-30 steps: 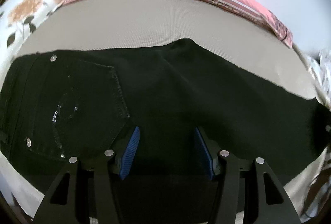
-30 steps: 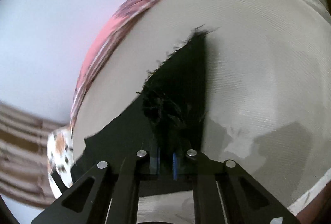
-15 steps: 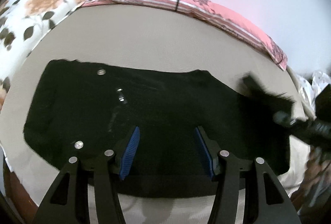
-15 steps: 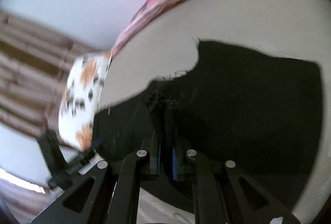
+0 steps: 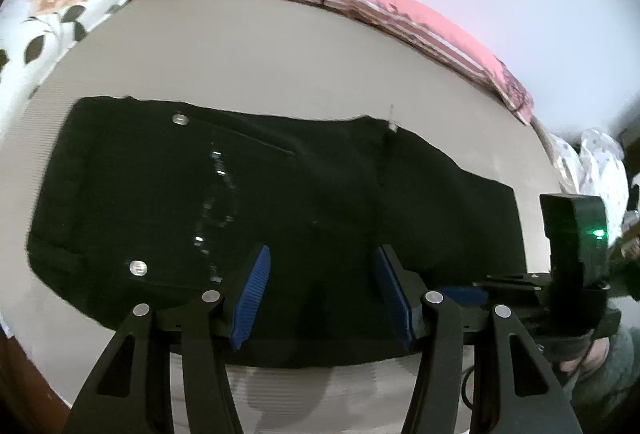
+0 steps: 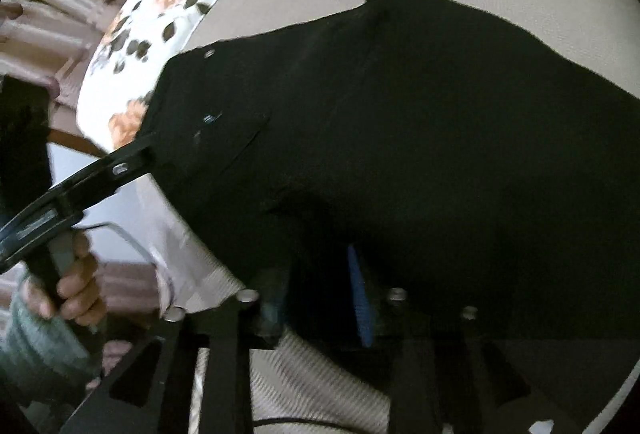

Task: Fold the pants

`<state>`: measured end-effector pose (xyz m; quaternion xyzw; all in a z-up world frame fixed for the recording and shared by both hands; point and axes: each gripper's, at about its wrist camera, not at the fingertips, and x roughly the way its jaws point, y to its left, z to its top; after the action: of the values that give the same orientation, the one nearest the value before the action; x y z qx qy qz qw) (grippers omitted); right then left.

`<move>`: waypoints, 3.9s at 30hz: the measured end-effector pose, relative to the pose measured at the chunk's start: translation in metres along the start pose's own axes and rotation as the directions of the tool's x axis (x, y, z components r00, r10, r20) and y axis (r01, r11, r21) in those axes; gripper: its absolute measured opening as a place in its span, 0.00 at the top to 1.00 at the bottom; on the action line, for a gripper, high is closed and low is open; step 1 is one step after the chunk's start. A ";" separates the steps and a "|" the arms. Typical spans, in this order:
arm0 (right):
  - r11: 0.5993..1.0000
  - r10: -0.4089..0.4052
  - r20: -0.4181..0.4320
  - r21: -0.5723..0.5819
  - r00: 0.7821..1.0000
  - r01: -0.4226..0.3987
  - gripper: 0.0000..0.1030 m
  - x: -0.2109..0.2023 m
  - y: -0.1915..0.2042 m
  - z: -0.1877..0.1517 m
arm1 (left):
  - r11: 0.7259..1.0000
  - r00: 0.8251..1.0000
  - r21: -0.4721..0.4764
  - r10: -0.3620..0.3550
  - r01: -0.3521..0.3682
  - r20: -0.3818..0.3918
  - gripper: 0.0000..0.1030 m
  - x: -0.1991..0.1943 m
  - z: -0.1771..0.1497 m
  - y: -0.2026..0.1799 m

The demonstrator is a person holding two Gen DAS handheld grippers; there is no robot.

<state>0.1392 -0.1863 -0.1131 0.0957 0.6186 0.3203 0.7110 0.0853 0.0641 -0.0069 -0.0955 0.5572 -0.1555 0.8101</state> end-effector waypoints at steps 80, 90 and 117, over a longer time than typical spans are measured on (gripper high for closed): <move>0.884 -0.454 0.264 0.249 0.851 0.395 0.58 -0.099 -0.122 0.026 | 0.949 0.999 0.316 -0.017 0.004 0.039 0.65 0.071 0.038 -0.091; 0.885 -0.455 0.247 0.234 0.855 0.403 0.58 -0.085 -0.128 0.033 | 0.952 0.999 0.306 0.012 0.001 -0.043 0.65 0.142 0.059 -0.093; 0.947 -0.318 0.119 0.094 0.941 0.308 0.49 -0.044 -0.023 -0.064 | 0.997 0.999 0.058 0.046 -0.046 0.013 0.62 -0.031 -0.015 0.024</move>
<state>0.0850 -0.2460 -0.1035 0.0436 0.5887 0.1729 0.7884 0.0645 0.0984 0.0067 -0.0600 0.5497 -0.1524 0.8192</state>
